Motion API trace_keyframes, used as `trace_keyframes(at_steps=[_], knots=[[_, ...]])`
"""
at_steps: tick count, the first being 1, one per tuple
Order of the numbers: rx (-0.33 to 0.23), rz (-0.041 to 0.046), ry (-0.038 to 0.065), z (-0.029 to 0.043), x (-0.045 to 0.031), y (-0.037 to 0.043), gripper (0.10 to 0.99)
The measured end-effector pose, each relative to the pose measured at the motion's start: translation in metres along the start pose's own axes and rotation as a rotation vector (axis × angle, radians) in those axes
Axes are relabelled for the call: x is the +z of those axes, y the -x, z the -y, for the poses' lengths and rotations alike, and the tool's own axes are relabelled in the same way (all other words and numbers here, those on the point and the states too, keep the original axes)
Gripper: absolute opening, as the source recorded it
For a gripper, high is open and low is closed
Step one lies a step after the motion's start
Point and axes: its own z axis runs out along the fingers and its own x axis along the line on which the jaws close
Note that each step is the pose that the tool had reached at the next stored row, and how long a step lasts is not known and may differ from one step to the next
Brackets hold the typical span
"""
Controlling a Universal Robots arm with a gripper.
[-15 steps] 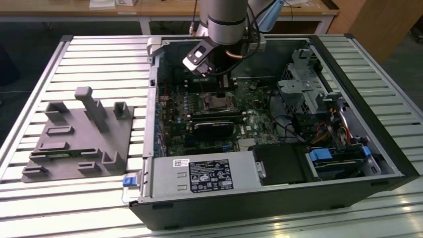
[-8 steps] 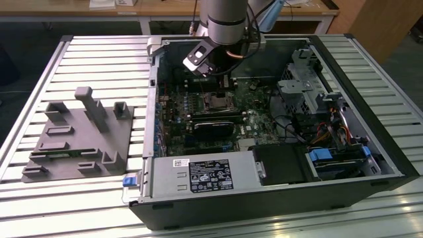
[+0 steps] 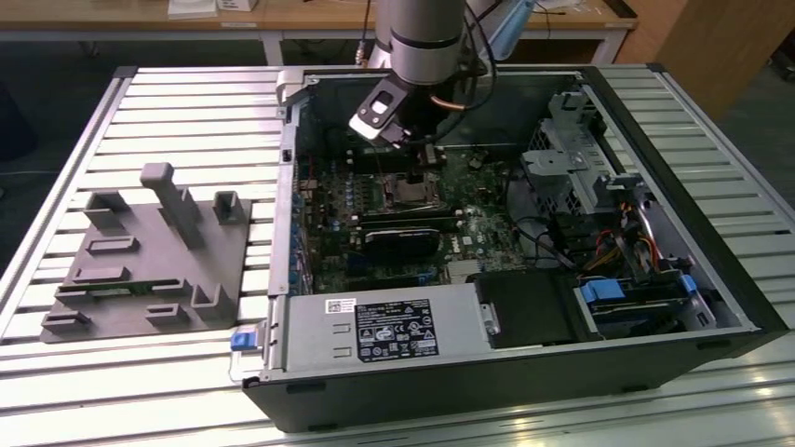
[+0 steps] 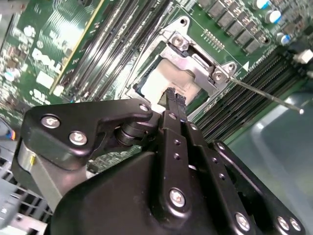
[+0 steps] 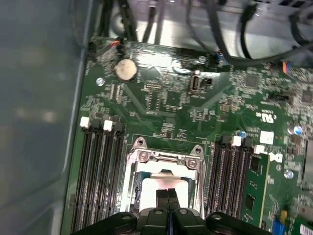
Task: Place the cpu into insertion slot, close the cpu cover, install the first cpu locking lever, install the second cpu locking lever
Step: 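Close the cpu cover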
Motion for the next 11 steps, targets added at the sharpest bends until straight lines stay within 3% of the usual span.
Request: trace_keyframes(at_steps=[11], knots=[[-0.219, -0.0039, 0.003, 0.0000, 0.0009, 0.0000, 0.106]])
